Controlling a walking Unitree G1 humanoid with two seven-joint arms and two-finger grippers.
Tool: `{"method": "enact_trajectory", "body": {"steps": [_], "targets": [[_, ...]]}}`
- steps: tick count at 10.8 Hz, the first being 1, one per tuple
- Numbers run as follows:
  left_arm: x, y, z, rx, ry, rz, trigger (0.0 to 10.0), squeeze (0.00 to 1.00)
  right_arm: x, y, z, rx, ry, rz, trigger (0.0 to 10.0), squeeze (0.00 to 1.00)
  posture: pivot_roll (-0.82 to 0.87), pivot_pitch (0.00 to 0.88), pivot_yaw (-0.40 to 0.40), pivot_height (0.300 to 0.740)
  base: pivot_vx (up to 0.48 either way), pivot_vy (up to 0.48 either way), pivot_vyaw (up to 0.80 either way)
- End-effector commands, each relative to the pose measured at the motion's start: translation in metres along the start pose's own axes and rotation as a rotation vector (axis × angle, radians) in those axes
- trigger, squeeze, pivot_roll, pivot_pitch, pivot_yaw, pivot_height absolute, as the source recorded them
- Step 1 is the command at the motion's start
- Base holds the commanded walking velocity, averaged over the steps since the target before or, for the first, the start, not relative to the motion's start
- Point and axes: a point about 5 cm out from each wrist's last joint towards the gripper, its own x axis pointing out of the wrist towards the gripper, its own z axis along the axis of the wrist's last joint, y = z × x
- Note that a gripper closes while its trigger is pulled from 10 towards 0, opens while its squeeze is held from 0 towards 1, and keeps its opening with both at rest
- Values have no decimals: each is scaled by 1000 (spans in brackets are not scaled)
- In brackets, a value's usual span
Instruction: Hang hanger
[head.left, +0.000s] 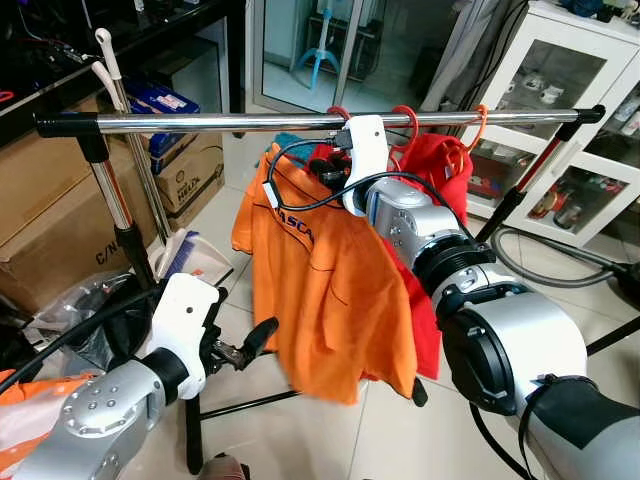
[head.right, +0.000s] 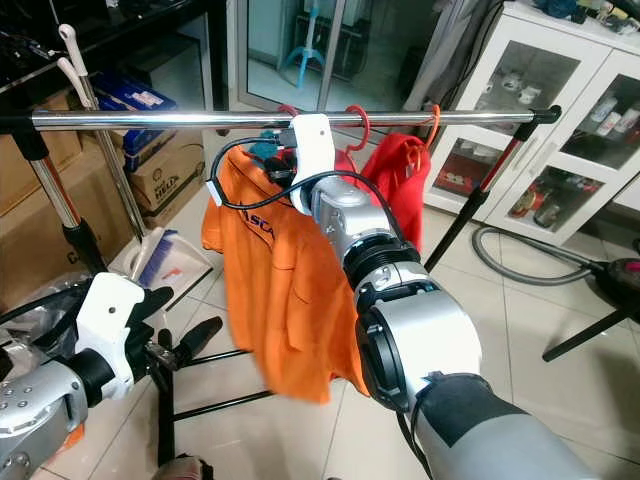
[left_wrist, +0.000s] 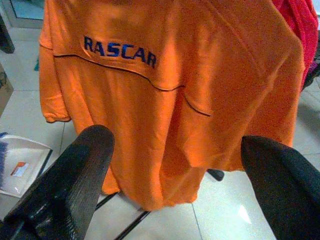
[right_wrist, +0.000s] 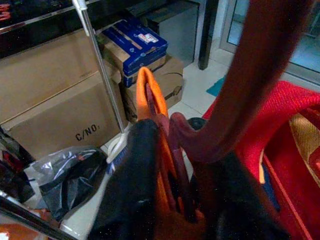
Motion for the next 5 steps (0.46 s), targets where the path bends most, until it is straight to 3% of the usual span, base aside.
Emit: {"method": "enact_trajectory", "body": {"steps": [1,5], "targets": [[-1,-7,5,12,-26,-24,10000,0,0,-2,4,-2,1,9,0,0,185,51,-159,740,0,0,0],[-1,-5,10,64,-41,-23,10000,0,-3,-9,6,23,-18,-8,0,0,184,57,-150,740,0,0,0]]}}
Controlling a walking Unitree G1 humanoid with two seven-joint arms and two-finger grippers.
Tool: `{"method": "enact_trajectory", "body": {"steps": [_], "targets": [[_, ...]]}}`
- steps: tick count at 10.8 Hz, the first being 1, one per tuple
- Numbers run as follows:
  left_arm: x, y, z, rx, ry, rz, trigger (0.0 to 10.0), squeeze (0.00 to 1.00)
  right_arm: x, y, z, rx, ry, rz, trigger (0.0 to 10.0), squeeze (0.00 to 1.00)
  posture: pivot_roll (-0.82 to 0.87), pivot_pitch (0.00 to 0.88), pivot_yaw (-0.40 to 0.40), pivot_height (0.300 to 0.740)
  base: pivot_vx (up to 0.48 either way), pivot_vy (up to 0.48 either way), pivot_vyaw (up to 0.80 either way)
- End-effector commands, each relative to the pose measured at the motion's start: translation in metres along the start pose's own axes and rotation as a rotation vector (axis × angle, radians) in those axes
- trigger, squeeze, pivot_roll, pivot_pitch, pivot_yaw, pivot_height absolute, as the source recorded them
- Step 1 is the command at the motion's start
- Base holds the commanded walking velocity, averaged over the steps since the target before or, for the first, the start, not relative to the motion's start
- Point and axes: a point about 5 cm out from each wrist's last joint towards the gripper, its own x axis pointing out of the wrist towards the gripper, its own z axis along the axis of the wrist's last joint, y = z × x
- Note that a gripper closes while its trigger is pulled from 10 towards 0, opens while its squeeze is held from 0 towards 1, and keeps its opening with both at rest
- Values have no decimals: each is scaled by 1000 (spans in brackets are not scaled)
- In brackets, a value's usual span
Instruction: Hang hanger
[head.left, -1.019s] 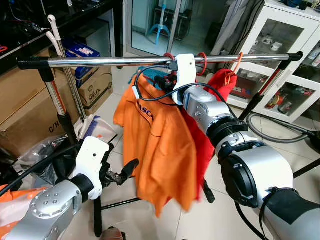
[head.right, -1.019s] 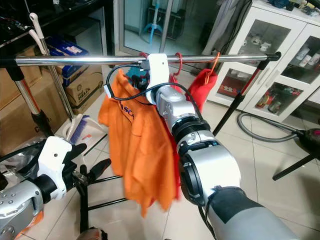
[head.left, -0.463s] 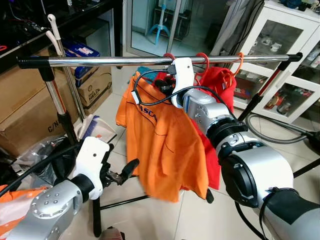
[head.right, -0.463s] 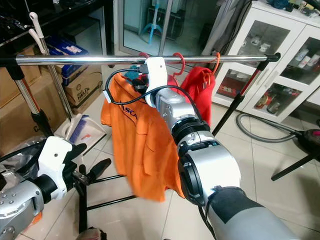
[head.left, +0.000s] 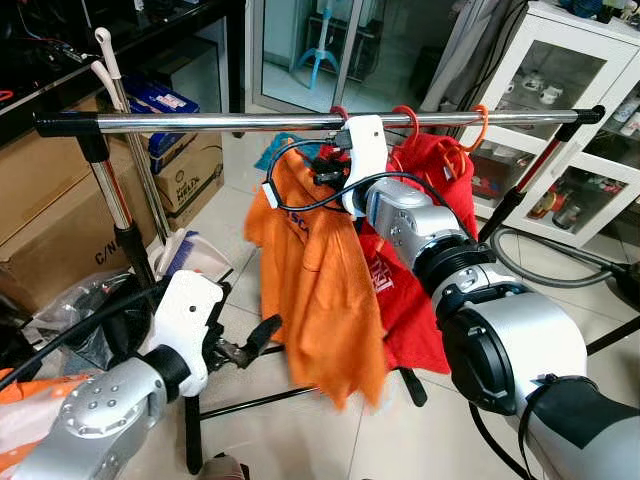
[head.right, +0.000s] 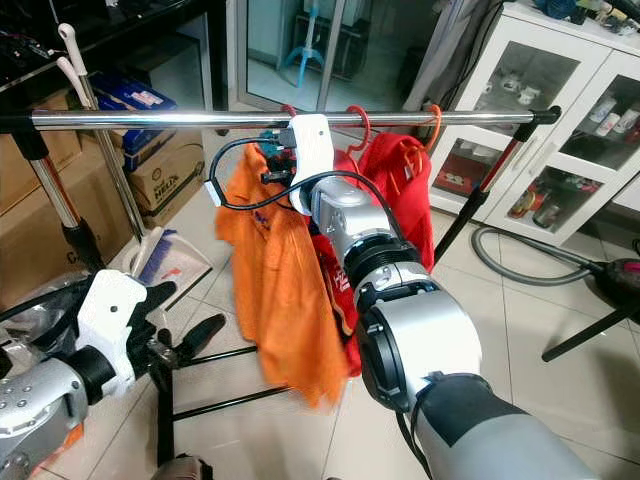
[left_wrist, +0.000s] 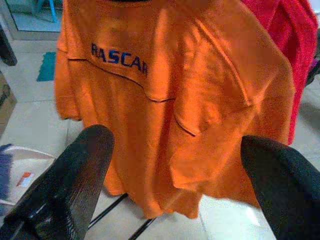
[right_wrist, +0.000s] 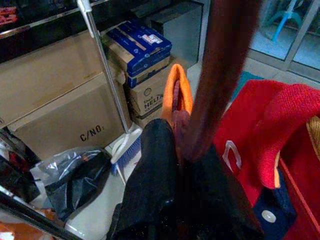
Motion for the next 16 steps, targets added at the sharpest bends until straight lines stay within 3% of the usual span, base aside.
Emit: {"method": "enact_trajectory", "body": {"steps": [1,5,8,11,13,14,16], "targets": [[0,-3,4,14,-19,-13,10000,0,-3,-10,6,16,-18,-29,0,0,187,59,-143,740,0,0,0],[-1,-3,2,20,-3,-11,10000,0,-3,-10,7,27,-37,-30,0,0,185,52,-136,740,0,0,0],[3,-2,7,27,-27,-3,10000,0,-15,-20,37,-36,-254,24,0,0,175,34,-124,740,0,0,0],[8,-3,7,26,-32,-19,10000,0,-35,-19,41,-146,-382,148,0,0,157,18,-106,740,0,0,0],[16,-2,11,36,-40,-32,10000,0,-41,-20,22,-244,-297,175,0,0,135,13,-85,740,0,0,0],[22,0,12,49,-39,-4,10000,0,-46,-21,-4,-297,-165,232,0,0,126,14,-84,740,0,0,0],[24,1,8,72,-20,9,10000,0,-53,-21,-21,-299,-121,236,0,0,123,14,-81,740,0,0,0]]}}
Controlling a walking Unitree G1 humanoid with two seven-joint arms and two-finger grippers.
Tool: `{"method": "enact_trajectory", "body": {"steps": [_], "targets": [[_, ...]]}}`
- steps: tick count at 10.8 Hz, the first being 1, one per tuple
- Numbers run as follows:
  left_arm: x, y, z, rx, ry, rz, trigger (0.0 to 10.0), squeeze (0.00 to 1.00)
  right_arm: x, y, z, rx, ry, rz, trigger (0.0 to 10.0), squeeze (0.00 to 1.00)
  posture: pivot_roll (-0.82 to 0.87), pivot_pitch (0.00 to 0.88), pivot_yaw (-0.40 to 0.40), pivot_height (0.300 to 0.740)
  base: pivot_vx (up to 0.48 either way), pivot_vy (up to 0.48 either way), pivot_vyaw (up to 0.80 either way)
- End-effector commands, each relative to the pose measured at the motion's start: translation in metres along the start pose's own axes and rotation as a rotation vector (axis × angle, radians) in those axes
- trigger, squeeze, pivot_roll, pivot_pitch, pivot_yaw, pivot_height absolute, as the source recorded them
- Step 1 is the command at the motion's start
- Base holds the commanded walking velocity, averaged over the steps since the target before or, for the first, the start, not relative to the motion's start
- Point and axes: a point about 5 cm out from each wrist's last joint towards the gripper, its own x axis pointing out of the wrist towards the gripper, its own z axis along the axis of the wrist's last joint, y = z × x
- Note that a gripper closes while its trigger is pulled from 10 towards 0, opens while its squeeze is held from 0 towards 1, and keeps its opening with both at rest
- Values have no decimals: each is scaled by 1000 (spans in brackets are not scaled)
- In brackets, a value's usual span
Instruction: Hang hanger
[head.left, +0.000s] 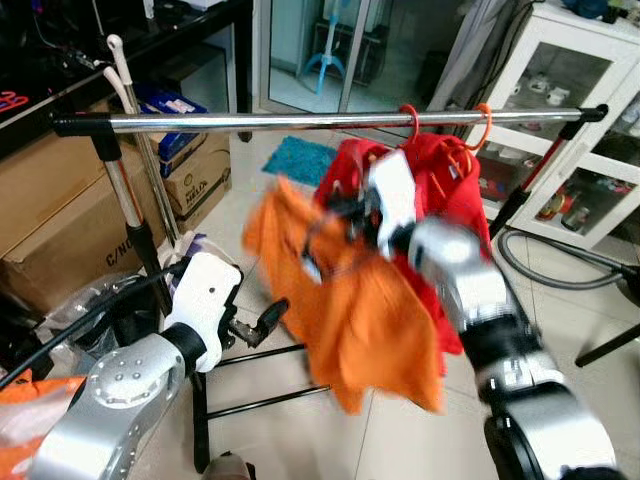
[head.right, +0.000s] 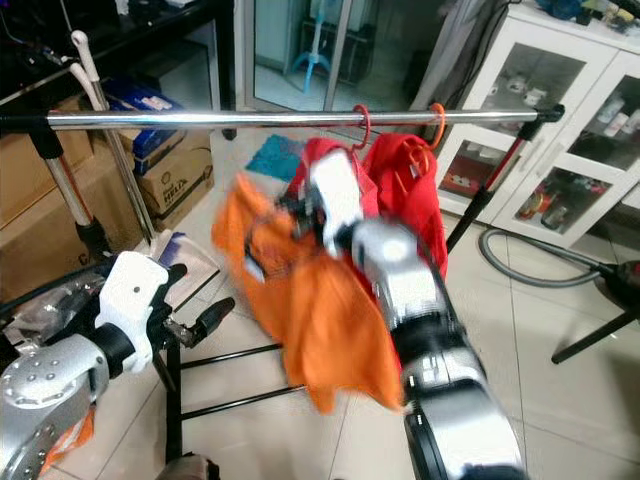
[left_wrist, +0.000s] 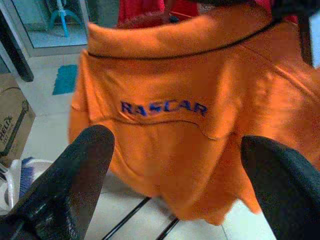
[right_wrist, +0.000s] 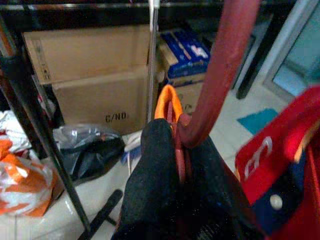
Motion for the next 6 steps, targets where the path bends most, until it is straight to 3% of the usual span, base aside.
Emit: {"method": "enact_trajectory", "body": {"steps": [1,3,4,5,6], "targets": [[1,-1,4,8,-29,31,10000,0,-10,-3,20,-5,-86,-31,0,0,128,18,-91,740,0,0,0],[4,0,6,-32,-61,123,10000,0,-34,-2,19,98,-176,-111,0,0,131,15,-97,740,0,0,0],[5,-4,2,62,-52,123,10000,0,-50,5,12,117,-197,-139,0,0,127,12,-90,740,0,0,0],[6,-4,-3,31,-49,171,10000,0,-72,15,-3,138,-175,-167,8902,0,111,16,-68,740,0,0,0],[8,-1,-1,14,-70,205,10000,0,-80,20,-11,135,-145,-168,10000,0,103,17,-56,740,0,0,0]]}}
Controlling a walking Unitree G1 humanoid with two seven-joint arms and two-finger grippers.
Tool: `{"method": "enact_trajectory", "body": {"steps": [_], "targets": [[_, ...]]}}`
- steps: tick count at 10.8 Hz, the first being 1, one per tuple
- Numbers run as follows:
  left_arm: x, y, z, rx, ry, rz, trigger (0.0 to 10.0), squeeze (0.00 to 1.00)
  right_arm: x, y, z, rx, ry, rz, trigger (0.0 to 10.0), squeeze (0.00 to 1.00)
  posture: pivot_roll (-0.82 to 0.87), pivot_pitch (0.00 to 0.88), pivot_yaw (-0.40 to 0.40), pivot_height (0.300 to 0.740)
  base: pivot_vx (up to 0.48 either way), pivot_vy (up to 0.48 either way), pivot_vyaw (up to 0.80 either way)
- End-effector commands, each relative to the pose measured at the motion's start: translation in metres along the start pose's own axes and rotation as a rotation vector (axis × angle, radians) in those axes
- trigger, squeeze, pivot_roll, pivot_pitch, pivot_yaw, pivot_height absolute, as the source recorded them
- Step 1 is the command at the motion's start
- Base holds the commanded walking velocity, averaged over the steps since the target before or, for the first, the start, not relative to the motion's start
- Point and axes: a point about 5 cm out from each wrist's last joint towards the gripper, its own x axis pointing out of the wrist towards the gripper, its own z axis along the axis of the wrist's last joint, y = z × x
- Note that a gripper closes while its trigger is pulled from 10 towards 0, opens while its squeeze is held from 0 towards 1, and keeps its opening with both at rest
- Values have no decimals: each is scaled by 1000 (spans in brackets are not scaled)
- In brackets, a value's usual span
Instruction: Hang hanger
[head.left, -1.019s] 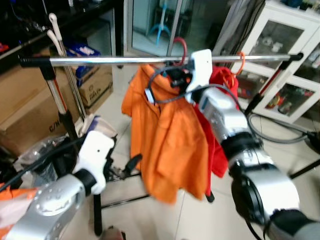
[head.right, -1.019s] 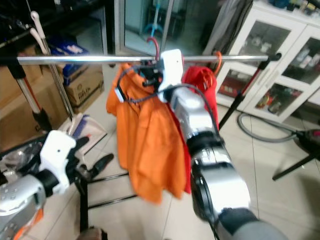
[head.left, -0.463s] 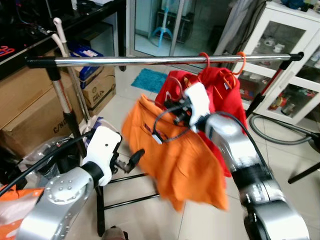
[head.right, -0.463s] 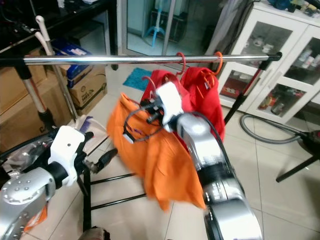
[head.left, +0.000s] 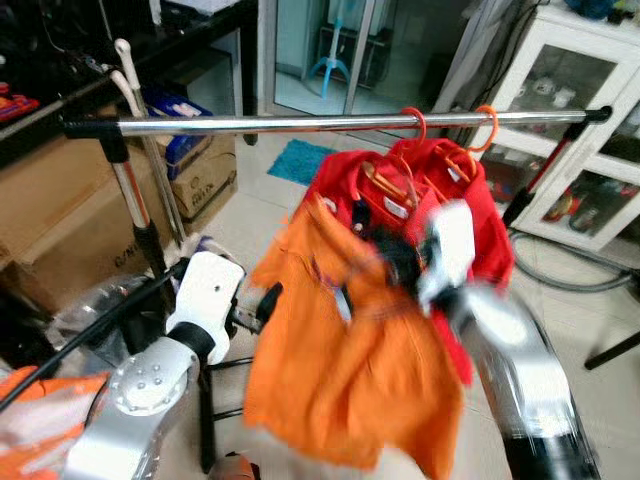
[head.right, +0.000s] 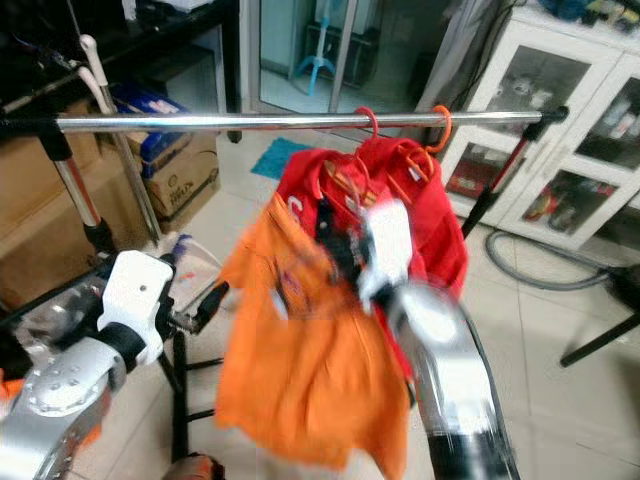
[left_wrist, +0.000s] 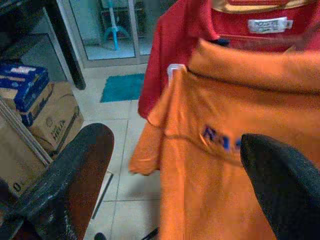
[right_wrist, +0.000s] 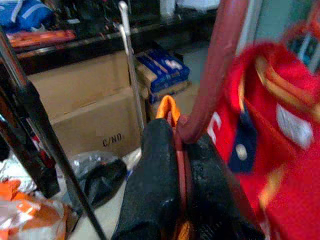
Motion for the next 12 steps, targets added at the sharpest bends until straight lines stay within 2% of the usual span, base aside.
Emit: {"method": "enact_trajectory", "body": {"steps": [1,3,4,6,8,11,12], "targets": [[10,3,7,-14,-37,26,10000,0,-10,0,12,-79,-33,-42,10000,0,71,19,-13,740,0,0,0],[23,3,13,-5,-60,-5,10000,0,-14,-3,12,-158,-25,-141,10000,0,45,13,26,740,0,0,0],[28,3,16,1,-73,-15,10000,0,-17,-5,12,-143,-31,-176,10000,0,38,6,33,740,0,0,0],[39,3,20,0,-87,-34,10000,0,-31,-13,8,-99,-17,-321,10000,0,10,0,50,740,0,0,0],[38,-4,15,-23,-76,-53,10000,0,-41,-12,1,-71,6,-361,10000,0,-4,0,58,740,0,0,0],[38,-9,11,-18,-71,-69,10000,0,-28,5,6,-47,-13,-305,10000,0,0,0,51,740,-294,0,0],[40,-7,13,-6,-78,-64,10000,0,-24,4,7,-39,-10,-302,10000,0,6,0,26,740,-307,0,0]]}}
